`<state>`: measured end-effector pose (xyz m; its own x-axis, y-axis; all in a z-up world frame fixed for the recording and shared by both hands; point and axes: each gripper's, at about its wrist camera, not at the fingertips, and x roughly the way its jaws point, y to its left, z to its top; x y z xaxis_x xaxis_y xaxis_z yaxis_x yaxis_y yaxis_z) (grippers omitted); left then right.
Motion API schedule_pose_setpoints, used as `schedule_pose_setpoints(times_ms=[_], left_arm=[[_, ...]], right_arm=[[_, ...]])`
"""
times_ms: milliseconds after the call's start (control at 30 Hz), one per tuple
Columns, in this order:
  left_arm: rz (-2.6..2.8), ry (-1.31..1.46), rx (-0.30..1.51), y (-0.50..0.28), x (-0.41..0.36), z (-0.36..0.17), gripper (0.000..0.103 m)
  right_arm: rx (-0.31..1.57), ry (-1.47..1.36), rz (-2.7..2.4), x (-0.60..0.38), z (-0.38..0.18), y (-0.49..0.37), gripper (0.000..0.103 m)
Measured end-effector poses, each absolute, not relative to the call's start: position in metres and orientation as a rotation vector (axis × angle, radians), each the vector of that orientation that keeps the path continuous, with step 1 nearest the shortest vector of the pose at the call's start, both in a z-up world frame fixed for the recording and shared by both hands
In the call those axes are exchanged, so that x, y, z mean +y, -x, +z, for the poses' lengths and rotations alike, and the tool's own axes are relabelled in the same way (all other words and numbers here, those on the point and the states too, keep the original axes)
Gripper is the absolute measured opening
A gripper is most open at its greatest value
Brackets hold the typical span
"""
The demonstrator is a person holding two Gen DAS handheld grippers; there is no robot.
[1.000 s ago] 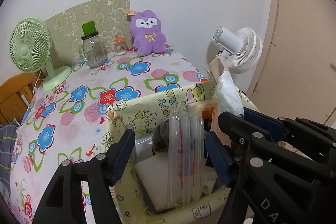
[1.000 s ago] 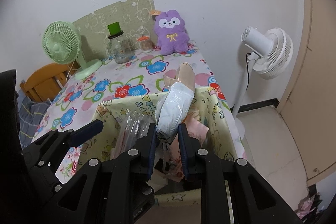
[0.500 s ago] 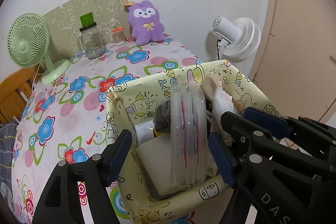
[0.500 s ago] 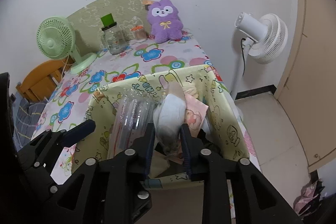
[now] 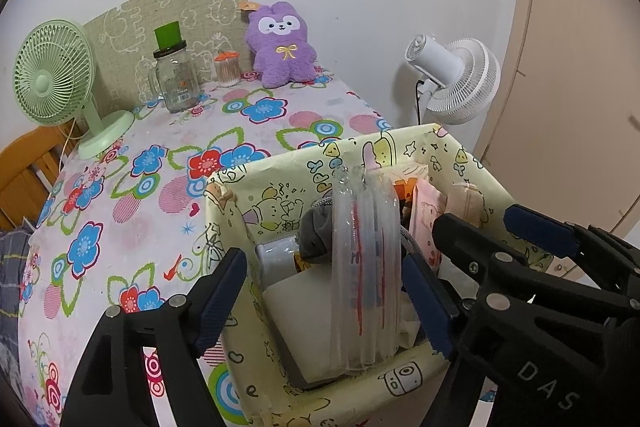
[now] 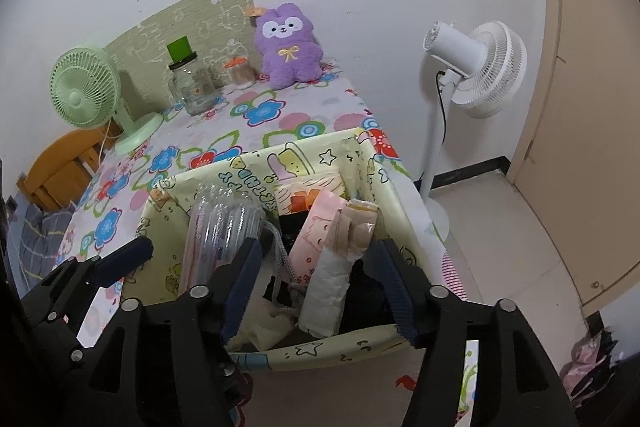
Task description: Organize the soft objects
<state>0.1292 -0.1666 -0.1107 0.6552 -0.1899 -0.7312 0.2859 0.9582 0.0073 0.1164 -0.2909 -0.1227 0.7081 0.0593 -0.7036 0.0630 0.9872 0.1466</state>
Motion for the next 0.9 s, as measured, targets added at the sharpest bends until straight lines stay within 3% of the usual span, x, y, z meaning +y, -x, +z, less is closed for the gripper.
schedule_pose_setpoints(times_ms=[900], left_arm=[[-0.163, -0.039, 0.681, -0.105, -0.083, -0.057, 0.094]], right_arm=[[0.648, -0.106, 0.089, -0.225, -0.070, -0.104, 0.090]])
